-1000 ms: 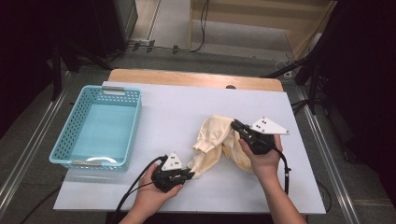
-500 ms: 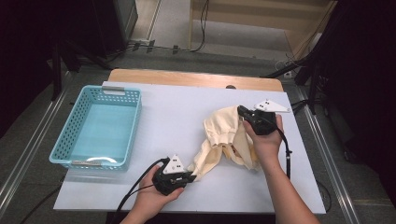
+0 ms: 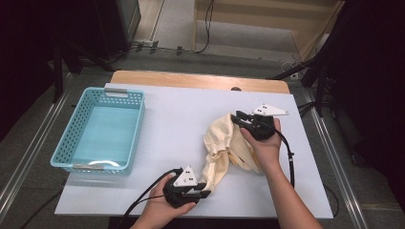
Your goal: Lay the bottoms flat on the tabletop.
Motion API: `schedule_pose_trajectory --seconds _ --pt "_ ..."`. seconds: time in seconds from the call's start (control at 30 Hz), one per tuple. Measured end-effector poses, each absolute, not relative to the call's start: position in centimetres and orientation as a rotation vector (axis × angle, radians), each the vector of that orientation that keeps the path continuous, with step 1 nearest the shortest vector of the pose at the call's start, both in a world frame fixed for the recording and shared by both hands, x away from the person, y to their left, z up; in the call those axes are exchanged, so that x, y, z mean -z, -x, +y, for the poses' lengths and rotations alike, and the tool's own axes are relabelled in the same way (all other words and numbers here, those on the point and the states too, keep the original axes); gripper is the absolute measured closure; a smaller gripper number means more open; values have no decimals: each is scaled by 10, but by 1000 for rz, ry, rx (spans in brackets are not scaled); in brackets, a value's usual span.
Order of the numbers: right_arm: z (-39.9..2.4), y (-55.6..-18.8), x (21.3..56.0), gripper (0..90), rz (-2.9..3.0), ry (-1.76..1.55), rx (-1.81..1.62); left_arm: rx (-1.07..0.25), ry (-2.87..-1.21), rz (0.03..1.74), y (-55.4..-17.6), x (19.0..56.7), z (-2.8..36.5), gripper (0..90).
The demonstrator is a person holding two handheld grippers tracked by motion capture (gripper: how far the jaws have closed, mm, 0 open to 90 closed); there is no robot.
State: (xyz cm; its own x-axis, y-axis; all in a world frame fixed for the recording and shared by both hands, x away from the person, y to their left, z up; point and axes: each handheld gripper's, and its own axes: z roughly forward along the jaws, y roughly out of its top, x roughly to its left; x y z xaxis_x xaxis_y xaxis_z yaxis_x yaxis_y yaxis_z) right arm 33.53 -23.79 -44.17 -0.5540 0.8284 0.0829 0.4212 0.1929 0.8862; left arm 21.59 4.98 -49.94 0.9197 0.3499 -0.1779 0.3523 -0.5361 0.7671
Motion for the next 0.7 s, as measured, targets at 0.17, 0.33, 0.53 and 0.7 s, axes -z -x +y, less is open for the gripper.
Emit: schedule_pose_trajectory --seconds 0.17,0.33,0.53,0.7 --pt "-245 -312 434 445 2054 -1119 -1334 -55 -2137 533 -220 493 52 455" --pt "-260 -283 438 360 2040 -1119 -1319 -93 -2095 576 -229 485 54 358" --pt "-283 -247 450 352 2013 -1141 -1305 -131 -2082 609 -240 481 49 357" --pt "-303 -224 470 351 1984 -1237 -1268 -149 -2081 645 -251 482 43 357"
